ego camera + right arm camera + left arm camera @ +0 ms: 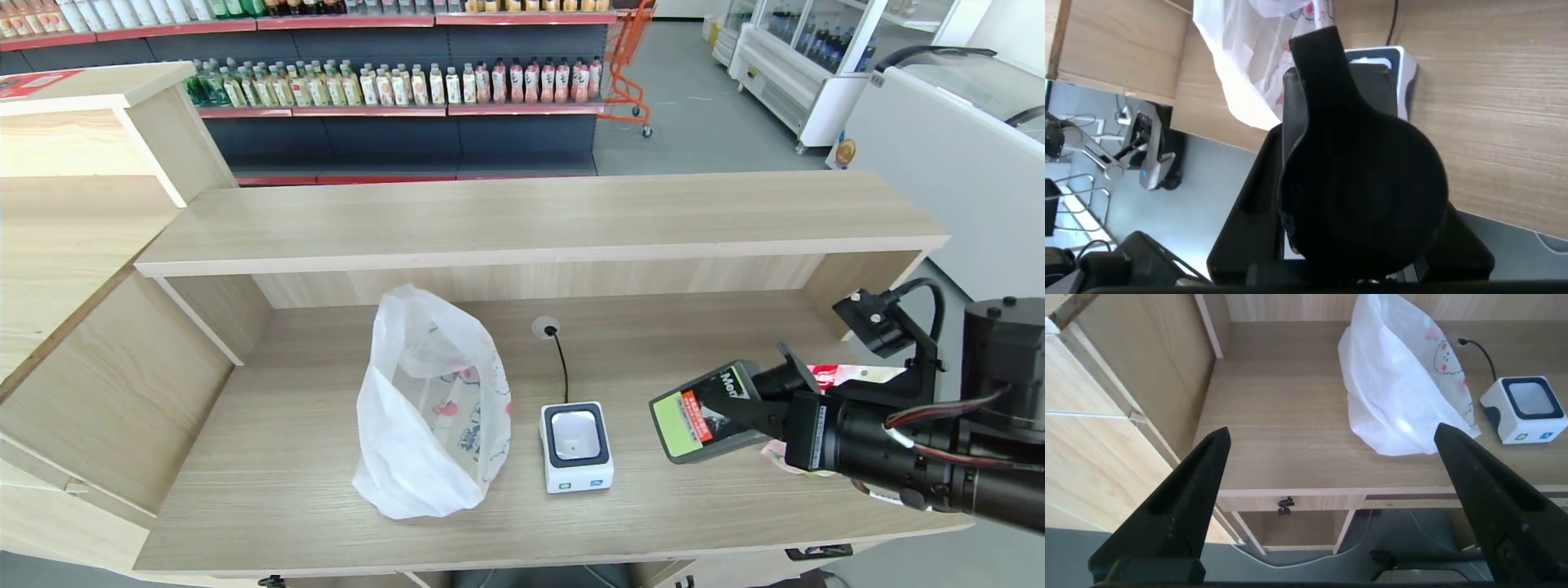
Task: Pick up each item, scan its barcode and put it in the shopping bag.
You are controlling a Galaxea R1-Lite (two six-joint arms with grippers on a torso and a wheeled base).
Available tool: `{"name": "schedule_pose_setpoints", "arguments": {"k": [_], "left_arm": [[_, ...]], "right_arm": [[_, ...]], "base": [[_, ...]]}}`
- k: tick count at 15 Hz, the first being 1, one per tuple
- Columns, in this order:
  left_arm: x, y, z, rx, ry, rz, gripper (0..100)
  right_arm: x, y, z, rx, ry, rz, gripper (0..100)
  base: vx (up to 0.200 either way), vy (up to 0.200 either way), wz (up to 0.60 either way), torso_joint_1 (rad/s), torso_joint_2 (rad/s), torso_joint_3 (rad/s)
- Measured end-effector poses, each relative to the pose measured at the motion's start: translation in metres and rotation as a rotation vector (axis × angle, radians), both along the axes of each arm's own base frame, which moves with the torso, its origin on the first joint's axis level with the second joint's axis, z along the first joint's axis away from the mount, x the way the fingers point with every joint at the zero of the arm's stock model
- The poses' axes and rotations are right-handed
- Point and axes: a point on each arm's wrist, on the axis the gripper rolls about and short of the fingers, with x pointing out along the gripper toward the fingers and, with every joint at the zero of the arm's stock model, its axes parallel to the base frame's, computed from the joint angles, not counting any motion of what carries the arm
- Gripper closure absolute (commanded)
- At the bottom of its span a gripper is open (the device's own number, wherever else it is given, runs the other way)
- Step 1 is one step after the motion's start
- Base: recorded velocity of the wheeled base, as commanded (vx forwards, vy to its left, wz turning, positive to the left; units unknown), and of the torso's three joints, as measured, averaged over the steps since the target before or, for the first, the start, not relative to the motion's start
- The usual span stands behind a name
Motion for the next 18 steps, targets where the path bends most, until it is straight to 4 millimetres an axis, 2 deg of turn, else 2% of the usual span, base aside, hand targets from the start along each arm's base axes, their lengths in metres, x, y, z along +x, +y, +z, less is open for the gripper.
{"name": "schedule_pose_setpoints", "arguments": {"k": [3,5,7,10,13,18], "left_arm": [[0.0,0.0,0.0,0.0,0.001,0.001,0],[0.0,0.0,0.0,0.0,0.0,0.001,0],[0.0,0.0,0.0,0.002,0.001,0.001,0],[0.0,0.0,0.0,0.002,0.0,0.001,0],[0.0,0.0,0.0,0.003,0.0,0.0,0],[0.0,0.0,0.0,0.004,0.0,0.001,0]], "right_arm": [[0.007,0.003,-0.003,-0.008,0.016,-0.003,100],[0.019,0.009,-0.002,-0.012,0.016,-0.005,100],[0.039,0.019,0.002,-0.008,0.005,-0.005,100],[0.073,0.036,-0.005,-0.034,0.005,-0.003,100],[0.097,0.048,-0.033,-0.152,0.0,0.001,100],[0.125,0.071,-0.076,-0.31,-0.065,0.076,100]], "base": [[0.0,0.2,0.0,-0.009,0.0,0.002],[0.0,0.1,0.0,-0.001,0.0,-0.004],[0.0,0.0,0.0,0.0,0.0,0.0],[0.0,0.0,0.0,0.0,0.0,0.0],[0.0,0.0,0.0,0.0,0.0,0.0],[0.0,0.0,0.0,0.0,0.0,0.0]]}}
